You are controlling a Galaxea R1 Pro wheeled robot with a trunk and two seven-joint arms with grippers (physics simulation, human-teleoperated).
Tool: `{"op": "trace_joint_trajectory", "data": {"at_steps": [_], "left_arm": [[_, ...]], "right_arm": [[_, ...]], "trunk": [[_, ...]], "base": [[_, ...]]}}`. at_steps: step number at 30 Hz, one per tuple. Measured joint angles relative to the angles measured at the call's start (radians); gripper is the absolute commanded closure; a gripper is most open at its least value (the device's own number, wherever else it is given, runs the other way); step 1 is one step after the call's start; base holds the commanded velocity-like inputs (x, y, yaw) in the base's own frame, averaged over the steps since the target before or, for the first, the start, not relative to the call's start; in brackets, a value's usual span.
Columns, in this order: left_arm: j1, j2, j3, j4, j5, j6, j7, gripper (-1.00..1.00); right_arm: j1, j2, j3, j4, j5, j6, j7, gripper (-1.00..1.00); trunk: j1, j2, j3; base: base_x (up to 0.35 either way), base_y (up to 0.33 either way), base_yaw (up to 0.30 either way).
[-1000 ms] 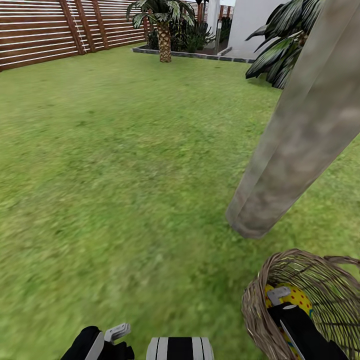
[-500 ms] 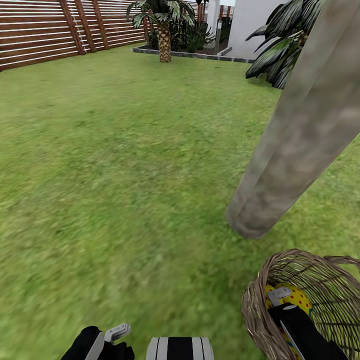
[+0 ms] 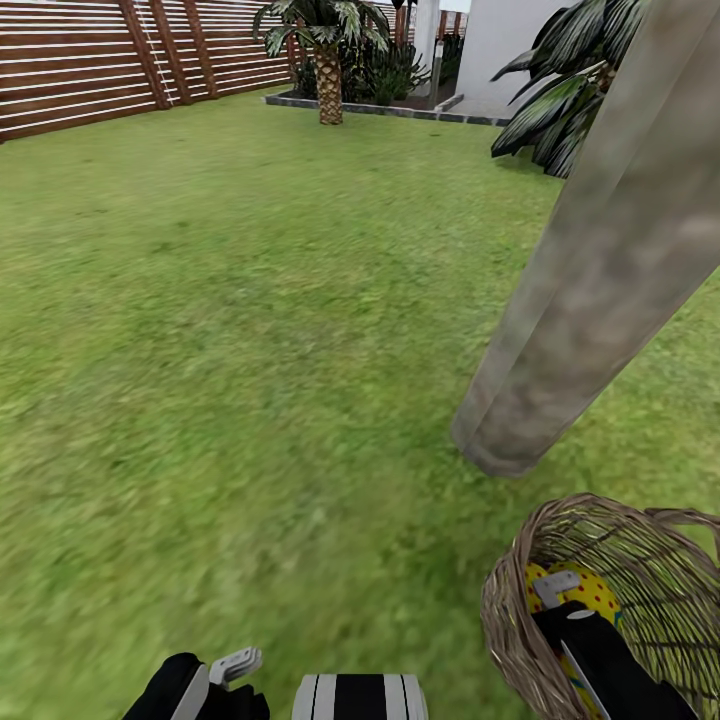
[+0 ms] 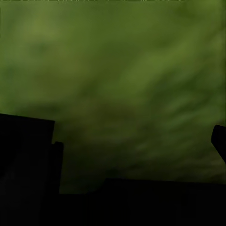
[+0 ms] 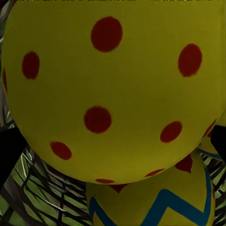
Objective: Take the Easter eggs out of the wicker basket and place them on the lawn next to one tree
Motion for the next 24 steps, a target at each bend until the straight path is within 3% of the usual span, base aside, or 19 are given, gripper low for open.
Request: {"op": "trace_joint_trajectory", "data": {"at_steps": [8,24], "left_arm": [[0.000,0.000,0.000,0.000,0.000,0.000,-0.001,-1.00],[0.000,-0.006,0.001,0.000,0.003,0.000,-0.003,-1.00]], "right_arm": [[-0.001,0.001,0.001,0.001,0.004,0.000,-0.001,1.00],[0.000,-0.005,0.000,0.014,-0.009,0.013,-0.001,1.00]], "trunk": [[0.000,0.000,0.000],[-0.007,0.004,0.062]], "base": [[0.000,0.000,0.000],[-0.041,-0.009,0.000]]}}
